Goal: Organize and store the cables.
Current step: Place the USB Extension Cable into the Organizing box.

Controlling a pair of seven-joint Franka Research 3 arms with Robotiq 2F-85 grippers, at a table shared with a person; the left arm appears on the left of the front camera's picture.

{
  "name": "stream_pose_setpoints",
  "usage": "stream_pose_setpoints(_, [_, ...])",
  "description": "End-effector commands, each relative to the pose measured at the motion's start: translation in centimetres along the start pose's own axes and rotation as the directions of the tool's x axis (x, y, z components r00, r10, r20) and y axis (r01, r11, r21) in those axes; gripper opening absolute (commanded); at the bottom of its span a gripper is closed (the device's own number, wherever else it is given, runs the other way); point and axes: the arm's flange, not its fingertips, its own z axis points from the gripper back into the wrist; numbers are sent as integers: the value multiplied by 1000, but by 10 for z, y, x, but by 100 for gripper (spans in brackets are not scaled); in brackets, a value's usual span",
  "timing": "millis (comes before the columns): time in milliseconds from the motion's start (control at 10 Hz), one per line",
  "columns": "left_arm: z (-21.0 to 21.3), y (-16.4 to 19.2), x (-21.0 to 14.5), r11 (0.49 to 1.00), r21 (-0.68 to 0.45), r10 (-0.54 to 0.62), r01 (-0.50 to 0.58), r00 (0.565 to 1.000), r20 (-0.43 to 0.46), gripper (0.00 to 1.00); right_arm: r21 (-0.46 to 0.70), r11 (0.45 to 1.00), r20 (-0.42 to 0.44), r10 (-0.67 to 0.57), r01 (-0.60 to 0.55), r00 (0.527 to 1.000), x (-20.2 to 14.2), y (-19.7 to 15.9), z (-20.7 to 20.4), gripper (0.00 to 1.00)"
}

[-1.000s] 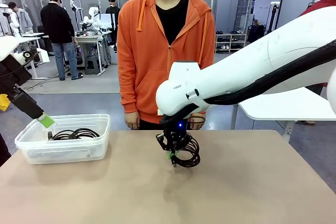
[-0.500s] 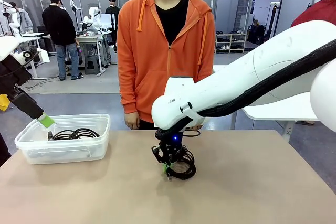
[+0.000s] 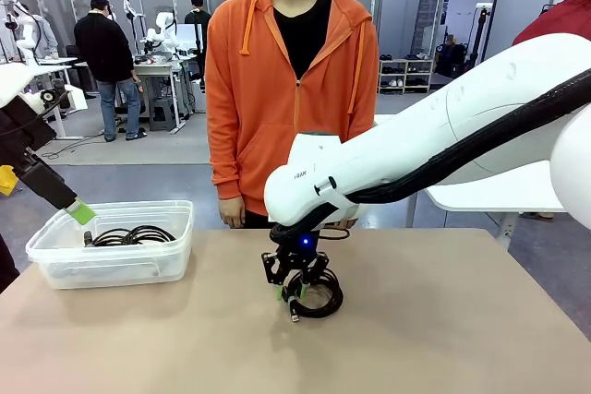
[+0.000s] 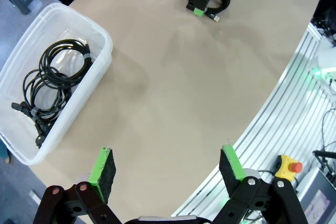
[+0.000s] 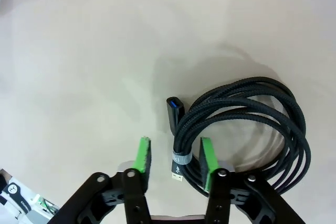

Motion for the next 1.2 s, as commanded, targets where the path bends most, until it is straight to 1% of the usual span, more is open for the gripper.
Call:
stream_pose_setpoints(0, [0, 0, 1, 1000, -3, 7, -7, 1000, 17, 100, 17, 1000, 33, -17, 16, 999, -16, -5, 9, 99])
stream_pose_setpoints(200, [0, 0, 1, 1000, -3, 7, -7, 1000, 17, 100, 25, 999, 77, 24, -26, 997, -28, -13, 31, 100])
stream_pose_setpoints(300, [0, 0, 1, 1000, -3, 7, -7, 1000, 17, 100, 43, 997, 100, 59, -63, 993, -34, -22, 45, 100])
stream_pose_setpoints(400, [0, 0, 1, 1000, -3, 7, -7, 1000, 17, 100, 72, 989, 114, 122, -131, 986, -41, -32, 60, 100])
stream_pose_setpoints(600, [0, 0, 1, 1000, -3, 7, -7, 1000, 17, 100, 54, 970, 174, 223, -235, 959, -60, -53, 96, 100])
stream_pose_setpoints(700, [0, 0, 1, 1000, -3, 7, -7, 1000, 17, 100, 34, 953, 187, 291, -302, 938, -68, -70, 114, 100])
stream_pose_setpoints(900, [0, 0, 1, 1000, -3, 7, -7, 1000, 17, 100, 56, 904, 204, 405, -424, 891, -87, -120, 146, 100])
stream_pose_setpoints(1100, [0, 0, 1, 1000, -3, 7, -7, 1000, 17, 100, 56, 871, 224, 466, -488, 856, -104, -166, 171, 100])
